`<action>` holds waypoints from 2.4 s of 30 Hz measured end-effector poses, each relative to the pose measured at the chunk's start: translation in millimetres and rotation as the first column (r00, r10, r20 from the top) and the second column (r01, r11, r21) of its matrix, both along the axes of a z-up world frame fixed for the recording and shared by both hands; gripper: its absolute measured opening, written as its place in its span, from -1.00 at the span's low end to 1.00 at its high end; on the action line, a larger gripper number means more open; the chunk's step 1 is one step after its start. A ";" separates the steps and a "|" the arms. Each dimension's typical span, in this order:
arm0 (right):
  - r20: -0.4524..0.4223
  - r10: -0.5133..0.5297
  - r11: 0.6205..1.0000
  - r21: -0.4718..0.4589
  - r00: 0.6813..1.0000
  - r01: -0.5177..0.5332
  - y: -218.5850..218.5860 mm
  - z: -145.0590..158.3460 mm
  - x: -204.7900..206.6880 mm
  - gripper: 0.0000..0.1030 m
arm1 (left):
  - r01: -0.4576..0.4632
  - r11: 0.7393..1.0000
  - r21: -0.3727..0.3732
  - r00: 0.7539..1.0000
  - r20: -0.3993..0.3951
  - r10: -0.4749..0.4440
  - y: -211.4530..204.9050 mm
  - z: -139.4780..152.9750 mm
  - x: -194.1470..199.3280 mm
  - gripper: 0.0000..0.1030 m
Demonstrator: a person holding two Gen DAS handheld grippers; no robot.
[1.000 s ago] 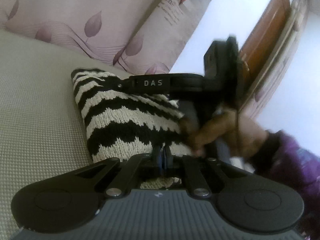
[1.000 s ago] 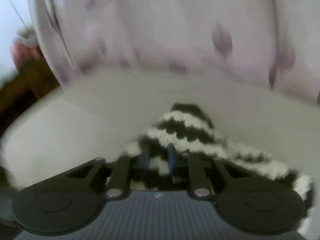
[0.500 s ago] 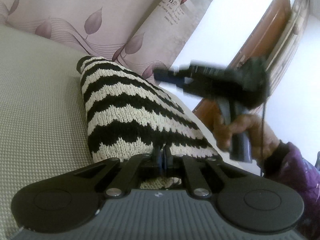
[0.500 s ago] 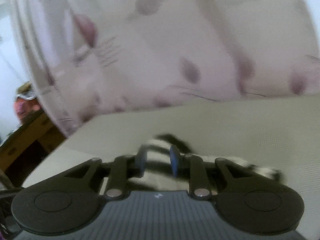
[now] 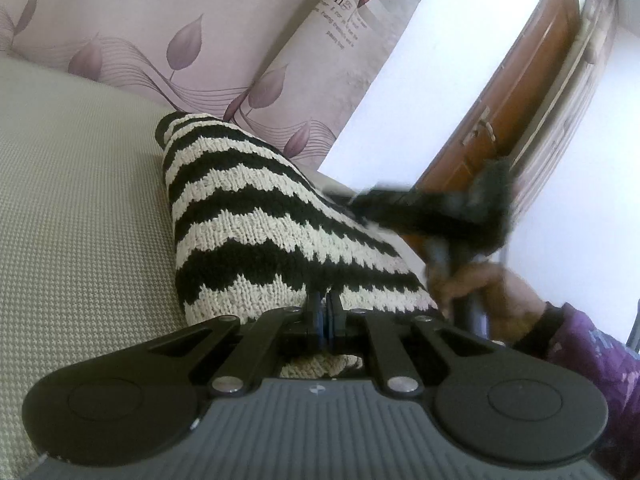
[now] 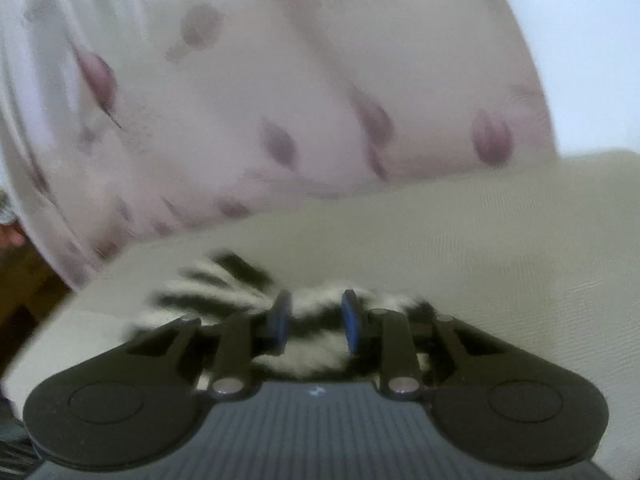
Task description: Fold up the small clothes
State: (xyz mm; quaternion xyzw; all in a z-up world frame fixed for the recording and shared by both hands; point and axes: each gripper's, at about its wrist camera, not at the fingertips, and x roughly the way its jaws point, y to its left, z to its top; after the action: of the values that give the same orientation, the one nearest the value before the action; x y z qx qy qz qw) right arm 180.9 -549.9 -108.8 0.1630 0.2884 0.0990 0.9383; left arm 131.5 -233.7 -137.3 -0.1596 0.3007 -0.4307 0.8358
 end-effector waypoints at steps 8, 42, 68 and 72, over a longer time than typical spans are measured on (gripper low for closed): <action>0.082 -0.033 0.990 0.141 0.996 0.022 -16.7 4.4 -22.0 -0.43 | -0.004 1.000 0.013 1.000 0.016 0.003 -0.3 0.1 -2.7 -0.74; 0.086 -0.060 0.986 -0.151 0.994 0.073 43.9 -30.9 -164.1 -0.24 | -0.022 0.996 0.089 0.995 0.100 0.013 -8.9 4.3 -11.9 -0.74; 0.072 -0.085 0.982 -0.164 0.994 0.096 46.0 -33.6 -163.0 -0.02 | -0.042 0.989 0.145 0.989 0.148 0.020 -14.9 8.0 -18.6 -0.74; 0.055 -0.091 0.984 -0.148 0.994 0.099 42.6 -34.7 -160.7 0.08 | -0.044 0.987 0.152 0.988 0.153 0.021 -15.6 8.5 -18.9 -0.74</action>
State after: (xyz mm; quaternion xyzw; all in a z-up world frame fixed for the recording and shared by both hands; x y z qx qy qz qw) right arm 20.2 -507.3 -143.4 0.1030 0.2644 0.0360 0.9582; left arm 112.6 -249.4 -128.7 -0.0660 0.2667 -0.4031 0.8729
